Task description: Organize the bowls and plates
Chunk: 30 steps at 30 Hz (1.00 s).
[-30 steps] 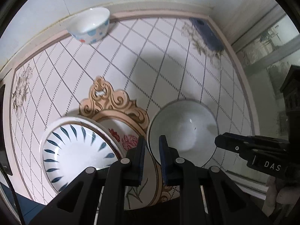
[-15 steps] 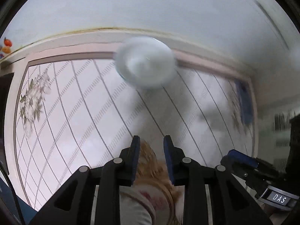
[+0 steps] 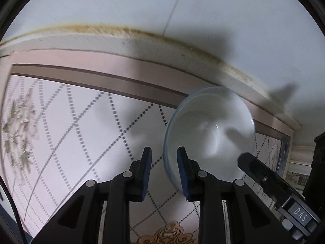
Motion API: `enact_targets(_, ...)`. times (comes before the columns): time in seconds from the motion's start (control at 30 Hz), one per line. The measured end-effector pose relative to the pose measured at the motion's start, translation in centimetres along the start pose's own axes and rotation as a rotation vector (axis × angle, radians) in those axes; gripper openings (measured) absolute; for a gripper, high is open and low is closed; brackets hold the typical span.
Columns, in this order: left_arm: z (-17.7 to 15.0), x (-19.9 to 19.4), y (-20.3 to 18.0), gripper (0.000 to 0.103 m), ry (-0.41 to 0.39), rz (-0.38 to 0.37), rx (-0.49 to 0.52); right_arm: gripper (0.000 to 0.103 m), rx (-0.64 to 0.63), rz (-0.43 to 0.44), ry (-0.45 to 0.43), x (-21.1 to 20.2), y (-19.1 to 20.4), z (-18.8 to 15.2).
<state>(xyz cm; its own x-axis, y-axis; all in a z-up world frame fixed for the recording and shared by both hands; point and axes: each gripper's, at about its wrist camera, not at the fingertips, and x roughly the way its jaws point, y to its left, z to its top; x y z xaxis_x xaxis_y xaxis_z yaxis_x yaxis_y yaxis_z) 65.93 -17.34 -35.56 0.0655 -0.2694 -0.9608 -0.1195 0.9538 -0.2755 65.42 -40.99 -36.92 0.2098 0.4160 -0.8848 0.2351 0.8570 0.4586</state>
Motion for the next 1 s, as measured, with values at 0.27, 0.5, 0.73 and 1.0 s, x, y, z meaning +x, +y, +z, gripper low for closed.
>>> enact_targets(0.27, 0.3, 0.7, 0.7, 0.012, -0.038, -0.022, -0.008, 0.02, -0.008, -0.009, 0.005, 2.5, -0.2, 1.1)
enact_targets(0.5, -0.3, -0.3, -1.0, 0.007, -0.091, 0.034, 0.061, 0.016, -0.042, -0.041, -0.005, 2.8, 0.0, 0.5)
enact_targets(0.73, -2.7, -1.8, -1.8, 0.007, -0.133, 0.053, 0.095, 0.016, -0.054, -0.035, 0.005, 2.0, -0.1, -0.4)
enact_targets(1.0, -7.4, -4.8, -3.2, 0.007, -0.165, 0.038, 0.163, 0.017, -0.105, -0.025, -0.004, -1.6, 0.2, -4.2)
